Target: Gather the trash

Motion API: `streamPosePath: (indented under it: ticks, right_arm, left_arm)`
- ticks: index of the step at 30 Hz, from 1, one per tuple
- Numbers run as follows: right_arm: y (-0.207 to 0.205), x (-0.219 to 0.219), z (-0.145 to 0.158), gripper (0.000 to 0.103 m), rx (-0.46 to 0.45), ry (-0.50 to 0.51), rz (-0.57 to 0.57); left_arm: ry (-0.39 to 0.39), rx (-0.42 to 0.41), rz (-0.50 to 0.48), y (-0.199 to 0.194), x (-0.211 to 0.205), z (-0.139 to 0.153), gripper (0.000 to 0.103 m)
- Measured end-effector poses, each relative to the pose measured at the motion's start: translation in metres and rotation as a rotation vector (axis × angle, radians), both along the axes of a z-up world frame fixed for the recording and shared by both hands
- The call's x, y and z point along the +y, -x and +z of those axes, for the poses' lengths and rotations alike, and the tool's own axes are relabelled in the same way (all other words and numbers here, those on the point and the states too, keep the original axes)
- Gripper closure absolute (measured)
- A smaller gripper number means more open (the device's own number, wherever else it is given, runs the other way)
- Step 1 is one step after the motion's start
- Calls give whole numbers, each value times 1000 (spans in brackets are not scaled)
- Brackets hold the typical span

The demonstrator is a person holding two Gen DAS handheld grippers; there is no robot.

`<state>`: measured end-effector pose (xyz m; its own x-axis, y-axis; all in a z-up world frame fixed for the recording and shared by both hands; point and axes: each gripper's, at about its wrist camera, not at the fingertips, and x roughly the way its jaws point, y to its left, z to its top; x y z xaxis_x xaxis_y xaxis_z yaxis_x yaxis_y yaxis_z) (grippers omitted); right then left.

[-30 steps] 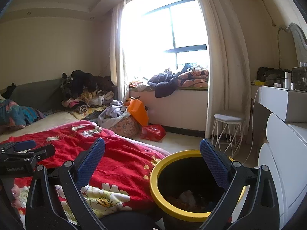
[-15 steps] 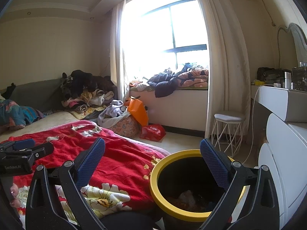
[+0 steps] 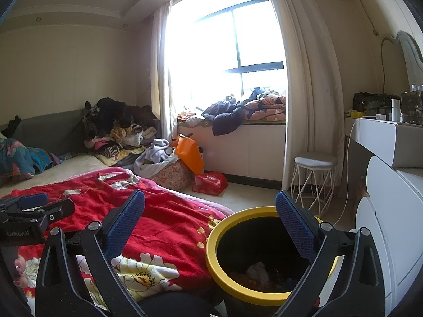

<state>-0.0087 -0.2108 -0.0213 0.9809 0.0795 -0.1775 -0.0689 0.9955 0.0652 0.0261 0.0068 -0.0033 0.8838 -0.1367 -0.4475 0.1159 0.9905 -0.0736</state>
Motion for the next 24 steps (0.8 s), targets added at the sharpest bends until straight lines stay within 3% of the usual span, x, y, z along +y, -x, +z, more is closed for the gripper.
streamPosePath:
  ticks: [8,10,14,18,19,23,24]
  right_arm:
    - [-7,6,7,6,14,-7,34]
    - [-15,18,14,6,25,-2,75]
    - [-45,72,27,6,99,28,268]
    - [-78,181,18,6,258,104,583]
    - [-84,212,10,6,308,131,652]
    - [-95,328,-37,6,470,254,850]
    - [-95,328,-37,6,470,254,850]
  left_arm:
    - [-7,19,41,-4,4,2,11]
    - [6,39,64,-6,14,0,11]
    - [80,98,183,-7,66,-8,11]
    - [93,138,443,7,143,-27,11]
    - [73,155,565,14,173,-35,11]
    - [73,263,899,39,265,-68,11]
    - [82,317,987,45,290,-81,11]
